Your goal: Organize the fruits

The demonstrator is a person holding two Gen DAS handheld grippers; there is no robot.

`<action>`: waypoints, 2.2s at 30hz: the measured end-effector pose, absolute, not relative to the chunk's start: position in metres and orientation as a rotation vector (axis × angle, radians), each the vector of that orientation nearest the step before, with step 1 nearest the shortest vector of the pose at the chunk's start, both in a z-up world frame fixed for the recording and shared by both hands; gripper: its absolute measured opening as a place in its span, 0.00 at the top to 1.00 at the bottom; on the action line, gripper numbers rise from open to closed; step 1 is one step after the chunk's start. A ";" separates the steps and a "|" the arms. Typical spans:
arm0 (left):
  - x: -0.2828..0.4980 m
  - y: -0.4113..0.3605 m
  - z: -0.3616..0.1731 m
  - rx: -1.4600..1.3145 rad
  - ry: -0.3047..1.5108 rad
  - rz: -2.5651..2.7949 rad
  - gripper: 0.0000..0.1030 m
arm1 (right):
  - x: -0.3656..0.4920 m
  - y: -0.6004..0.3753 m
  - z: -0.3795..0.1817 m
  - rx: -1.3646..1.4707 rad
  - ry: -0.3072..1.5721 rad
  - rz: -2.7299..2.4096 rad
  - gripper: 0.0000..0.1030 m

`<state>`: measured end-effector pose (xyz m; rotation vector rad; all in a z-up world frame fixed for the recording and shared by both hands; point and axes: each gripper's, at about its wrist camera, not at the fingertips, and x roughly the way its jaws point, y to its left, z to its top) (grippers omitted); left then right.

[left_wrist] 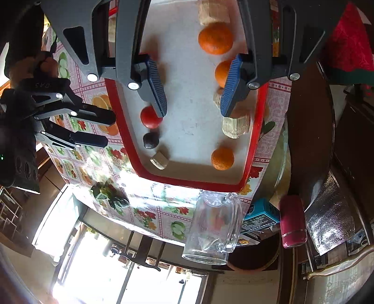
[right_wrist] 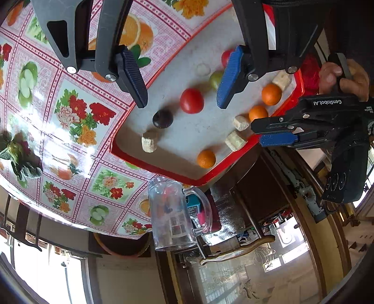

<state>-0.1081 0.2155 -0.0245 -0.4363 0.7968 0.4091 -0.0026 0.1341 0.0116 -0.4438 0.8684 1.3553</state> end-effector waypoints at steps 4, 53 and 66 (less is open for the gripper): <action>-0.127 0.195 -0.024 -0.407 0.796 0.409 0.41 | -0.016 0.115 0.013 -0.521 0.823 1.421 0.25; -0.187 0.095 -0.015 -0.094 0.798 0.548 0.18 | -0.090 0.043 -0.001 -0.885 0.605 1.674 0.13; -0.189 0.090 -0.019 -0.078 0.815 0.550 0.18 | -0.099 0.044 -0.003 -0.908 0.589 1.696 0.13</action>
